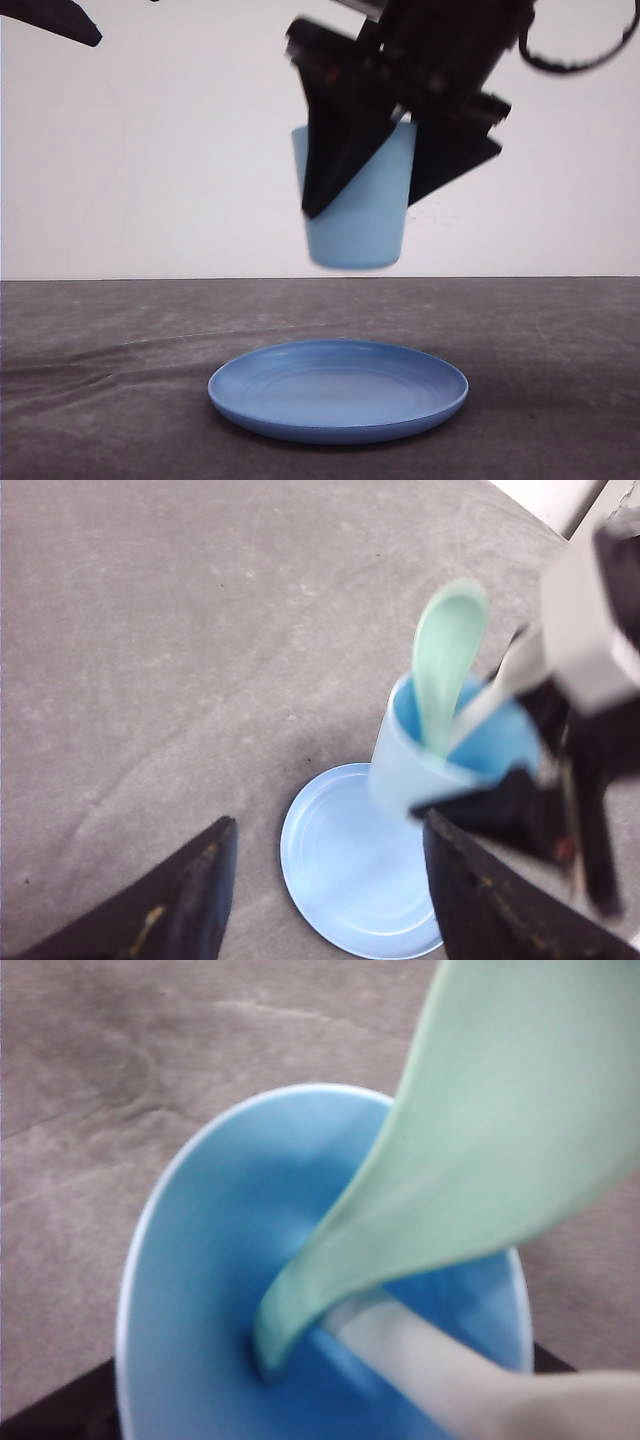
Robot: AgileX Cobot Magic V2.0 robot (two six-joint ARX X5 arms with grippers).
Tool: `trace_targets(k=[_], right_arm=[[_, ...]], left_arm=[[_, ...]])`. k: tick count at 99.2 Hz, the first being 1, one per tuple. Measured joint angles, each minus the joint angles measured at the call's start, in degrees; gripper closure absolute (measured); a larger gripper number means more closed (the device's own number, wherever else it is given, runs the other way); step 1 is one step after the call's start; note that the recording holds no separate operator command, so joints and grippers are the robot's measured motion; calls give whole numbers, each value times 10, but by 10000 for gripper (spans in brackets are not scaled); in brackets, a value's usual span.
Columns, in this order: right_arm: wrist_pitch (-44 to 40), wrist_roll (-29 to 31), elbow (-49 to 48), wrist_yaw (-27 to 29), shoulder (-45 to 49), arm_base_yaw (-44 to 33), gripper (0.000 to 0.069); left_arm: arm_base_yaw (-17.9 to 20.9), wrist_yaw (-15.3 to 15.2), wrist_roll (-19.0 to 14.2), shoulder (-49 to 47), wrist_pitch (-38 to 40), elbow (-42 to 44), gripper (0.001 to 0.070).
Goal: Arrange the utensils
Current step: 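Lower the cup onto the center of the blue plate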
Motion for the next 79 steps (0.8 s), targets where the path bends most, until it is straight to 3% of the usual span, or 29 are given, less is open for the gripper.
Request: trace_targets(k=[40, 79], right_arm=[[123, 25, -68, 36, 44, 11, 292], [148, 39, -68, 37, 96, 11, 292]], left_arm=[[0, 0, 0, 0, 0, 0, 355], [0, 0, 0, 0, 0, 0, 355]])
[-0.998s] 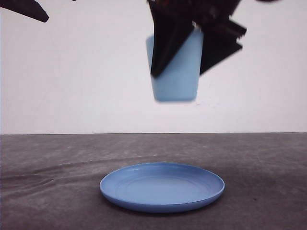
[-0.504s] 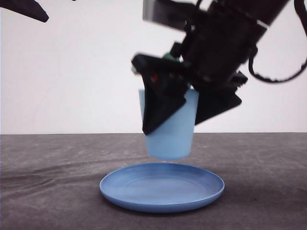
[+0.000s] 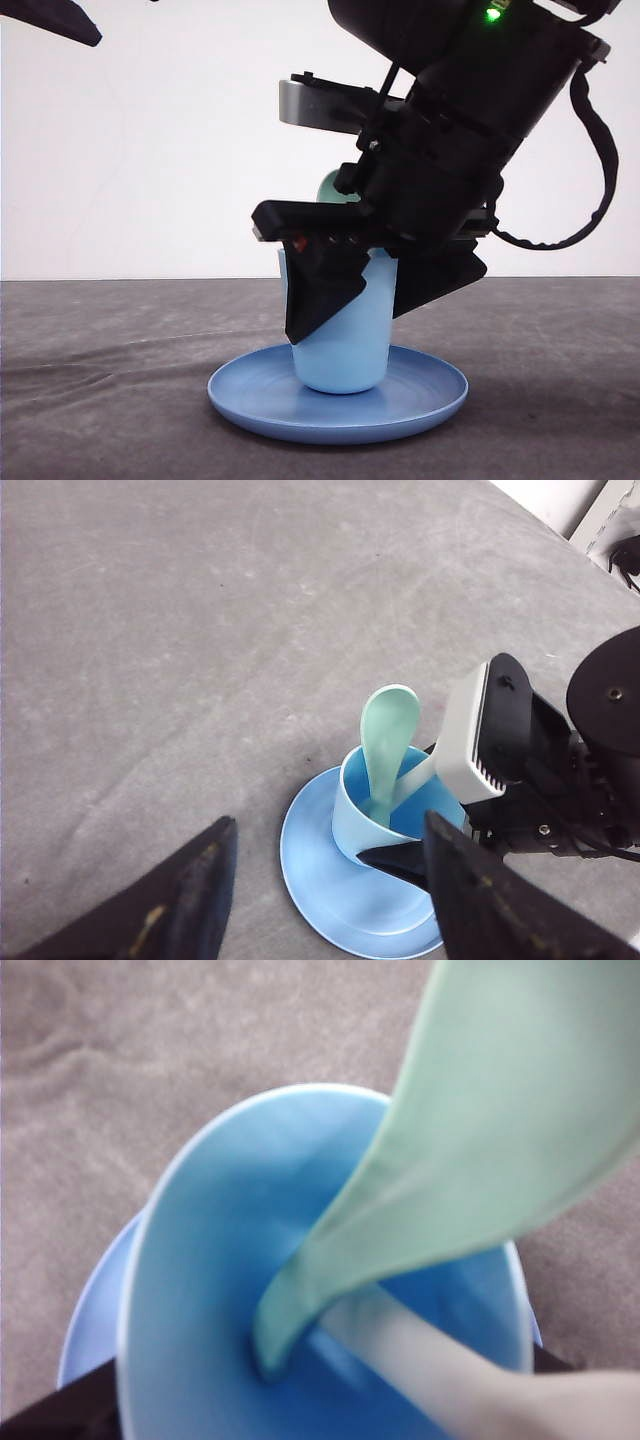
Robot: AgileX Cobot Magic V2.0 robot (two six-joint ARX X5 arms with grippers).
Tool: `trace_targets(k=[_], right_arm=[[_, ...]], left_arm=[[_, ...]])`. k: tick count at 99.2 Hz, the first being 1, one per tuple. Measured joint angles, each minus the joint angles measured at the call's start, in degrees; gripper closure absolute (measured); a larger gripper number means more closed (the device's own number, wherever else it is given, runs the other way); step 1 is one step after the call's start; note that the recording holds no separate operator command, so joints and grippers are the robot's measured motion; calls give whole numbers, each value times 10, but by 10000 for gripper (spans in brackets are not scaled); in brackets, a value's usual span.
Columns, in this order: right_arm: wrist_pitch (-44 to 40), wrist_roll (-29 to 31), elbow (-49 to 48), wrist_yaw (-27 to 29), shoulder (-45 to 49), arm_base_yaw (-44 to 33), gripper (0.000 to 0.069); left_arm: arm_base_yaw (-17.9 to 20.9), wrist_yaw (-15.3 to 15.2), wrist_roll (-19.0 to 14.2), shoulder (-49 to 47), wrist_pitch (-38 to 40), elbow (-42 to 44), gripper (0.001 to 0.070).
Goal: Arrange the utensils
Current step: 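Lower the cup onto the center of the blue plate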
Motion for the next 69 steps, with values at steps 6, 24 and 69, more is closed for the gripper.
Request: trace_targets(k=[6, 24, 69], right_arm=[[1, 2, 0, 0, 1, 0, 292], [1, 2, 0, -2, 1, 0, 291], [-14, 17, 0, -17, 1, 0, 147]], left_arm=[[0, 0, 0, 0, 0, 0, 355], [0, 0, 0, 0, 0, 0, 355], [0, 0, 0, 0, 0, 0, 355]])
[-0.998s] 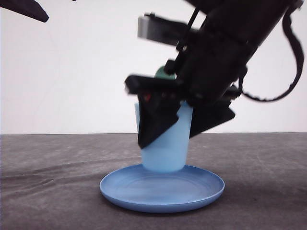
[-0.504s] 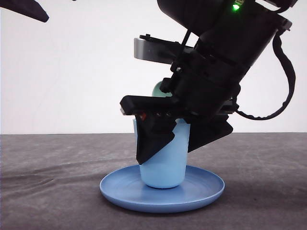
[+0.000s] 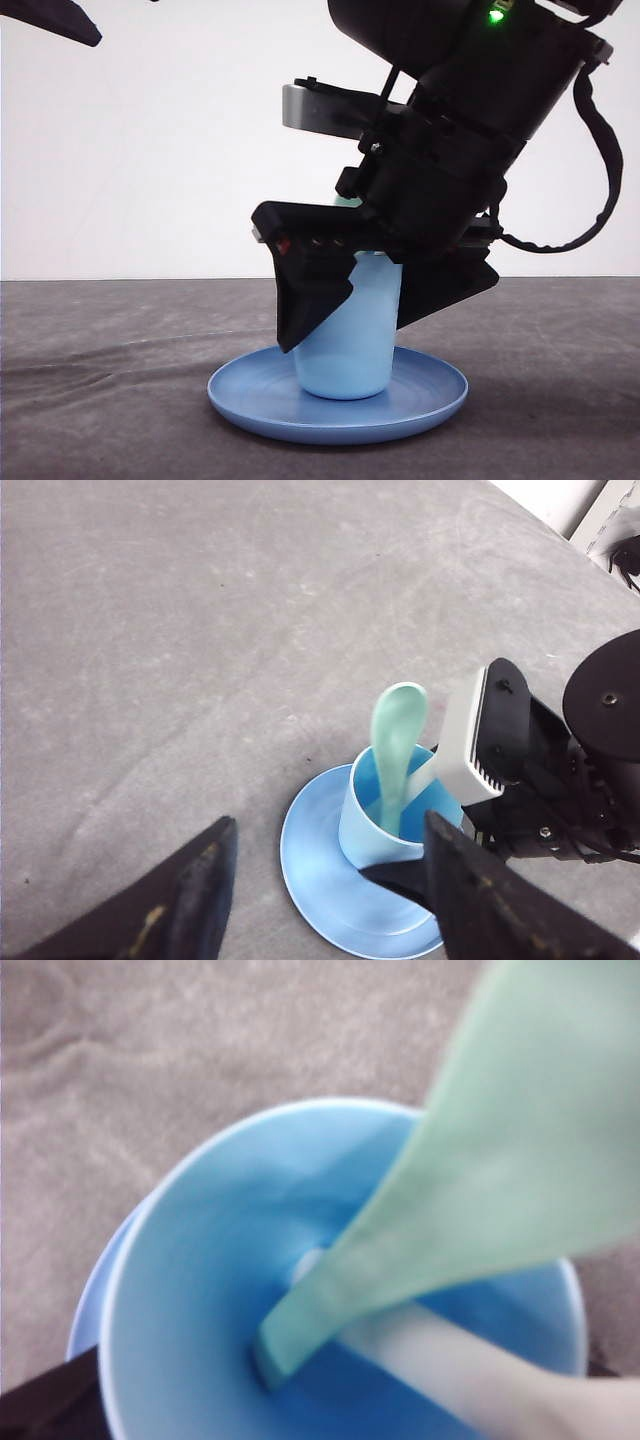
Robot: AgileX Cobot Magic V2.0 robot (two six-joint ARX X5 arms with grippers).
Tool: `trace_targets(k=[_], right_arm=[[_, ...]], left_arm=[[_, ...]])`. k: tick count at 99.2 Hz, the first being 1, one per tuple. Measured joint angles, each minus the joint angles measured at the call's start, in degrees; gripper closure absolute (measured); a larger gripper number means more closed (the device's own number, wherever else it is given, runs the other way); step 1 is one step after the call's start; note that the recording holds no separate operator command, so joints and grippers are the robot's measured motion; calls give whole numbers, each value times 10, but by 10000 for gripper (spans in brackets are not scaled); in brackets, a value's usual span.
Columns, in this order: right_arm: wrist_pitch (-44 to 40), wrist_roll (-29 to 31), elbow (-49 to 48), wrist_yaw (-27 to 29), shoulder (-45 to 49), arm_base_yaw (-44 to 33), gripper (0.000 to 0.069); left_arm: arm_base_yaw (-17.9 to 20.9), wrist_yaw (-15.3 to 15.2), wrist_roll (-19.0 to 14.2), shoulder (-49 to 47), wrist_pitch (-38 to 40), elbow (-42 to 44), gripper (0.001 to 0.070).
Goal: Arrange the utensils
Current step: 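Lower the cup onto the center of the blue plate, then open the right gripper and raise it away from the cup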
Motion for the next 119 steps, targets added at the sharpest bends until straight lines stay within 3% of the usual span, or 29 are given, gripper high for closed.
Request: trace_targets(k=[18, 39, 102, 119], right_arm=[[-17, 3, 0, -16, -6, 0, 128], [-61, 7, 0, -19, -55, 0, 11], [-270, 10, 11, -35, -289, 0, 12], [-302, 10, 54, 0, -349, 0, 12]], left_arm=[[0, 0, 0, 0, 0, 0, 355], [0, 0, 0, 0, -6, 0, 355], [0, 0, 0, 0, -11, 0, 355], [0, 0, 0, 0, -13, 0, 355]])
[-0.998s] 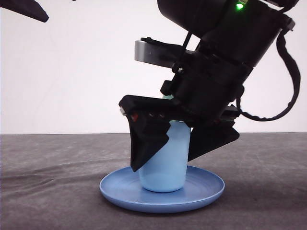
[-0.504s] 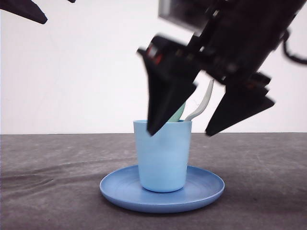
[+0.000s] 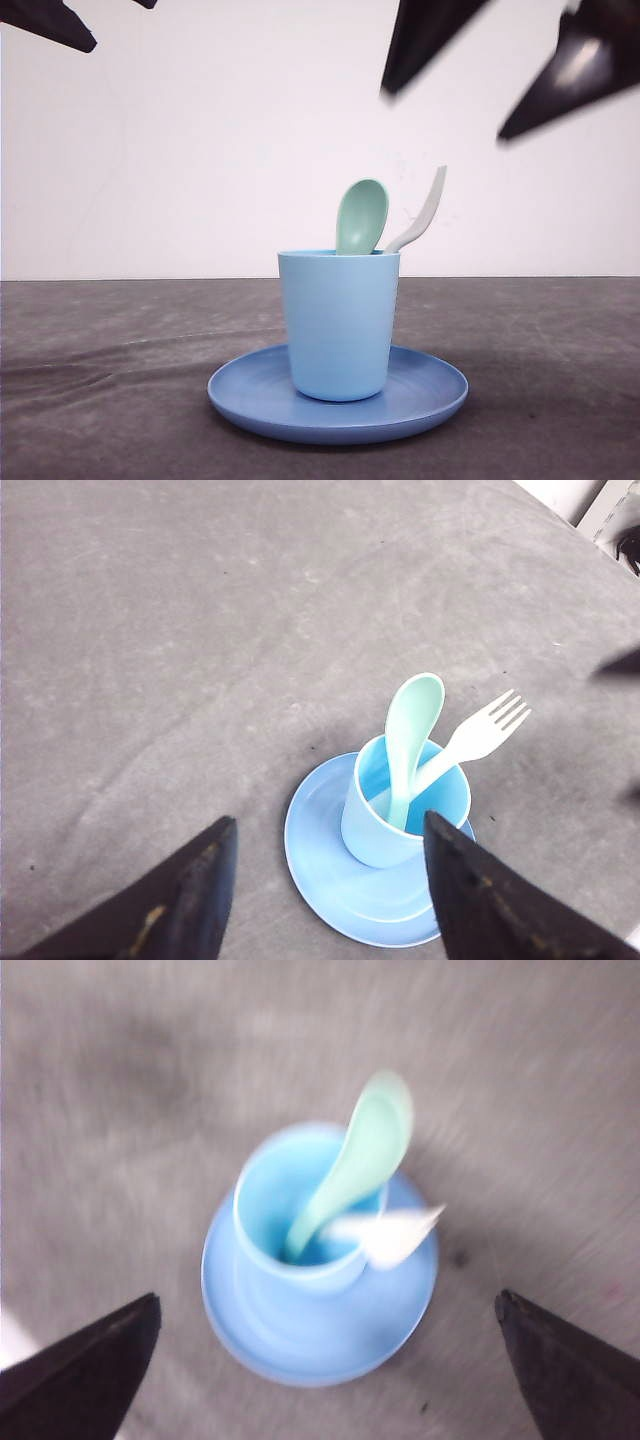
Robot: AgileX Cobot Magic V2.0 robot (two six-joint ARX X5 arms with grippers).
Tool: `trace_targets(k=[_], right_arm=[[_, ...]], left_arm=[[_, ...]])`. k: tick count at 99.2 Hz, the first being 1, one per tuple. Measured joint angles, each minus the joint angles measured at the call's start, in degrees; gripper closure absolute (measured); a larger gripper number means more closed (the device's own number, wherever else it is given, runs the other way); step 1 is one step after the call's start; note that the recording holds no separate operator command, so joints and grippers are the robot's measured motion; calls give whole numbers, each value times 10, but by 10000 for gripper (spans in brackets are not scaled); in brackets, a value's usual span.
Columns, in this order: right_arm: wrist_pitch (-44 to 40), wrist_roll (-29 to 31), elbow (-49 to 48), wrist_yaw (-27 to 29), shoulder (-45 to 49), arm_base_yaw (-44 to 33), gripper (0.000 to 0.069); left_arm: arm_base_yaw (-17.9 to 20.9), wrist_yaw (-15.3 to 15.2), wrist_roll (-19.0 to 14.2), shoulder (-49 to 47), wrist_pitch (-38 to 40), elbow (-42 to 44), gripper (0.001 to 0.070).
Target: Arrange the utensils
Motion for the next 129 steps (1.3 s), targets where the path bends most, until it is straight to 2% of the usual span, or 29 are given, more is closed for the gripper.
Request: trace_targets(k=[14, 51, 56, 61, 64, 71, 74, 78, 84, 93, 129], right_arm=[[-9, -4, 34, 43, -35, 0, 12], [-13, -15, 53, 61, -71, 0, 23], [-14, -15, 53, 63, -71, 0, 87], [-13, -16, 53, 63, -71, 0, 222], [-14, -16, 53, 63, -71, 0, 313], [-14, -16, 53, 64, -71, 0, 519], [-14, -17, 53, 68, -71, 0, 582], [-14, -19, 53, 76, -71, 0, 631], [-13, -19, 53, 83, -71, 0, 667], [-13, -19, 53, 91, -71, 0, 685], [-13, -19, 53, 91, -71, 0, 688]], left_arm=[[0, 0, 0, 0, 0, 0, 355], [0, 0, 0, 0, 0, 0, 355], [0, 0, 0, 0, 0, 0, 357], [0, 0, 0, 0, 1, 0, 384], [0, 0, 0, 0, 1, 0, 432], [0, 0, 0, 0, 3, 0, 594], [0, 0, 0, 0, 4, 0, 630], [0, 0, 0, -1, 6, 0, 658], [0, 0, 0, -3, 9, 0, 677], [0, 0, 0, -6, 13, 0, 681], [0, 0, 0, -11, 9, 0, 681]])
